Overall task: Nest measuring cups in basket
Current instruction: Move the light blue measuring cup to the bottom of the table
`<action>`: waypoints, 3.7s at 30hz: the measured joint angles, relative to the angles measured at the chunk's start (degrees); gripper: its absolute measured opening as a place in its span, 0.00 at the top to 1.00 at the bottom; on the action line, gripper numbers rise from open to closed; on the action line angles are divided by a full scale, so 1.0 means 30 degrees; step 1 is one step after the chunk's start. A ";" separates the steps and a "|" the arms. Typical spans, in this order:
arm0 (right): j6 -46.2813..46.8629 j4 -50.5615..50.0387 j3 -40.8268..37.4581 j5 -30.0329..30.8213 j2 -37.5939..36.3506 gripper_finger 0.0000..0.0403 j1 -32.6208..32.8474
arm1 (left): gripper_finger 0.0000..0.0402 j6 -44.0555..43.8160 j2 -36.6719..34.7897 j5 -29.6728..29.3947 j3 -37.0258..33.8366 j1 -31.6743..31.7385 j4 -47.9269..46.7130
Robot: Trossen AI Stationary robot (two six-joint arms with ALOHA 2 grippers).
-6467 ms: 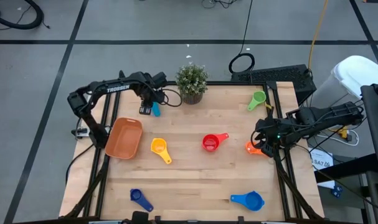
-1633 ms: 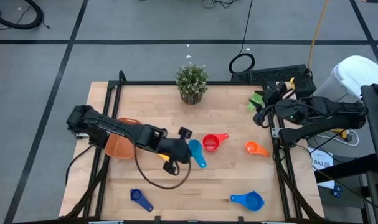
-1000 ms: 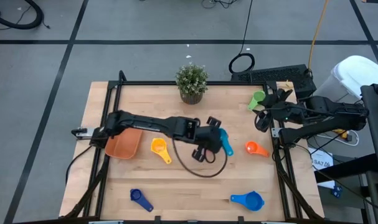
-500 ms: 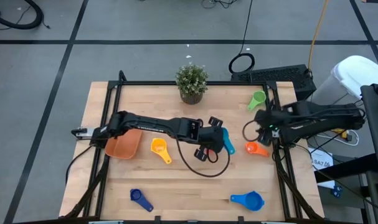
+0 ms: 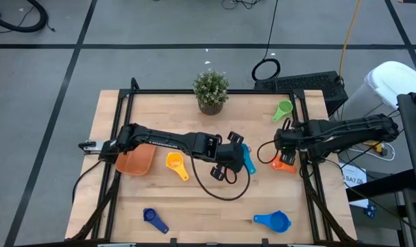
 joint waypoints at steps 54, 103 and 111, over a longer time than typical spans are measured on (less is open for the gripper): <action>0.3447 -0.0979 0.0022 -0.0365 -0.2722 0.55 -0.0742 | 0.99 -0.3443 0.2385 0.0129 -0.0274 0.5777 0.0582; 0.2487 0.2056 0.0022 -0.2336 -0.2693 0.55 -0.0735 | 0.99 -0.6362 0.2184 0.3373 -0.1830 -0.2754 0.3880; 0.2306 0.2668 0.0022 -0.2321 -0.2693 0.55 -0.0735 | 0.99 -0.8399 0.2186 0.3405 -0.5059 -0.3429 0.4322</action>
